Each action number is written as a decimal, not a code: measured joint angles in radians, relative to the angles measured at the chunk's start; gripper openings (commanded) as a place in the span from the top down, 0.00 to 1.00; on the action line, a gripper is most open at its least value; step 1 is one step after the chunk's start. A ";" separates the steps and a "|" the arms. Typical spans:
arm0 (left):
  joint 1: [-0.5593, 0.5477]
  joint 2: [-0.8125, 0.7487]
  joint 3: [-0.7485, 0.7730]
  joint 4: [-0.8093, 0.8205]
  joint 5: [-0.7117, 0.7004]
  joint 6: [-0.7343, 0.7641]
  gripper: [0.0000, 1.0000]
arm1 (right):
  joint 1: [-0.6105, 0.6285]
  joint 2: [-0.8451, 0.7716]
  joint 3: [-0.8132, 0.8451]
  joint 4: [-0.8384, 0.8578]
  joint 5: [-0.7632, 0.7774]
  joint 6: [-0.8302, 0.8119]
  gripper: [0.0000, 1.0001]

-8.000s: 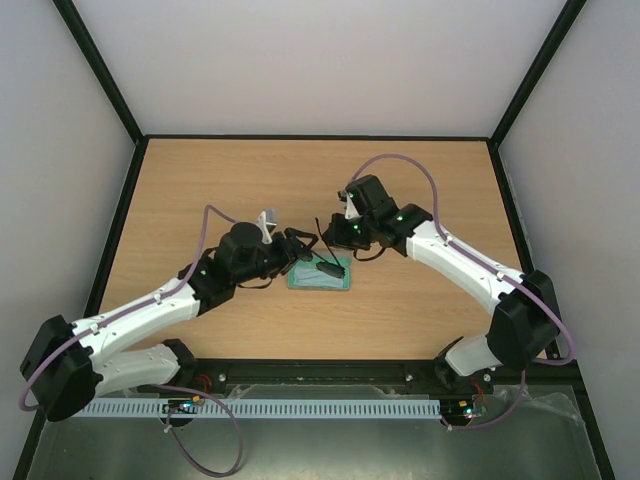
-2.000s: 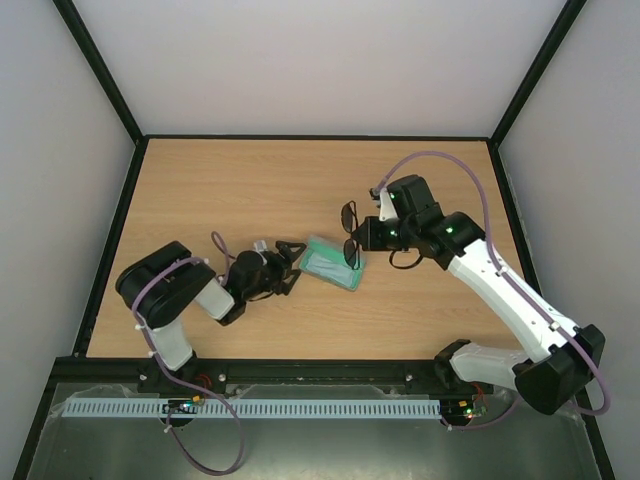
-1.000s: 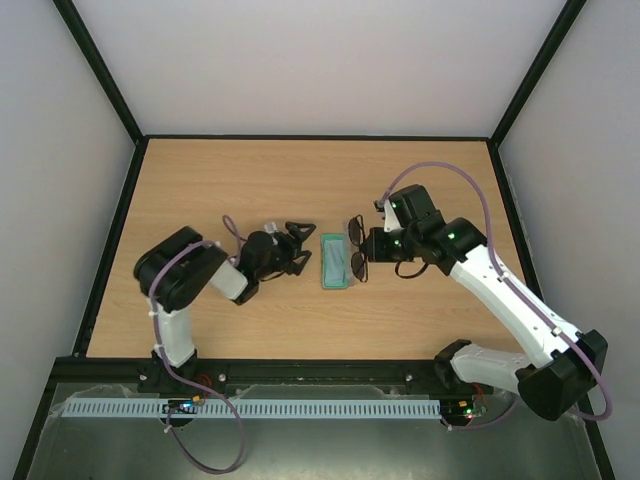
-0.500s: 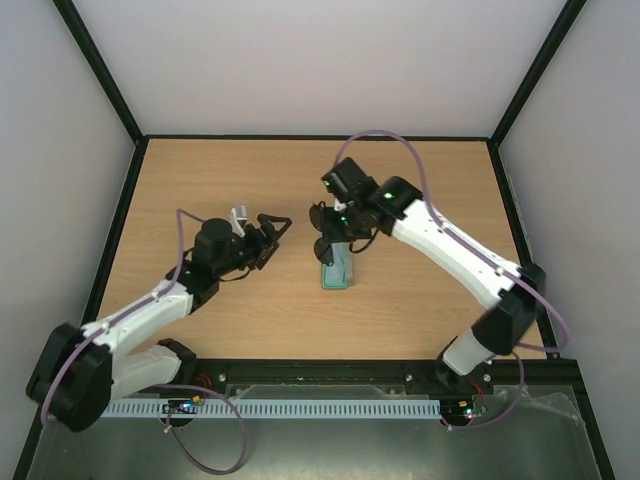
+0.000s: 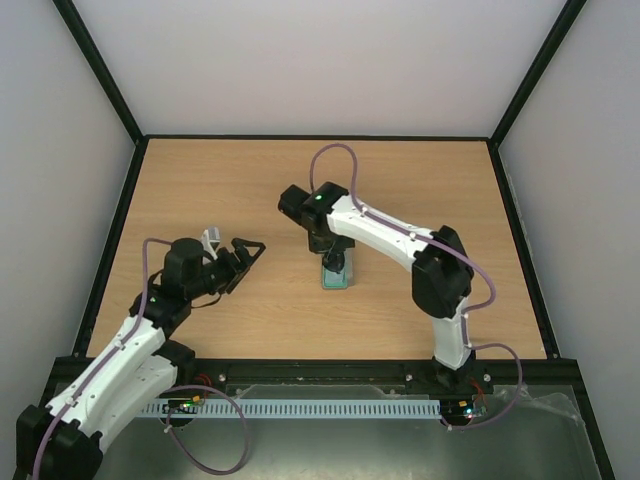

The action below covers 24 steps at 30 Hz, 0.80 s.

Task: Organize the sunglasses
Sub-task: Place the sunglasses in the sunglasses case.

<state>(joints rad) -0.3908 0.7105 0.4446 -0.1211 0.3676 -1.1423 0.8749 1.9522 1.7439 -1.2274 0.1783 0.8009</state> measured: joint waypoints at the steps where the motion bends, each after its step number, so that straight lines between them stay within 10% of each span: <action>1: 0.003 -0.010 -0.001 -0.015 0.005 0.005 0.01 | 0.004 0.016 0.000 -0.003 0.015 0.011 0.99; 24: 0.014 -0.064 -0.025 -0.117 0.052 0.058 0.01 | 0.048 0.267 0.013 -0.020 0.171 0.073 0.99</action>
<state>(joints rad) -0.3763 0.6464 0.4198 -0.2382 0.4194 -1.0843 0.9230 2.2192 1.7565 -1.2472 0.3492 0.8738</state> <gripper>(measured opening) 0.991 0.055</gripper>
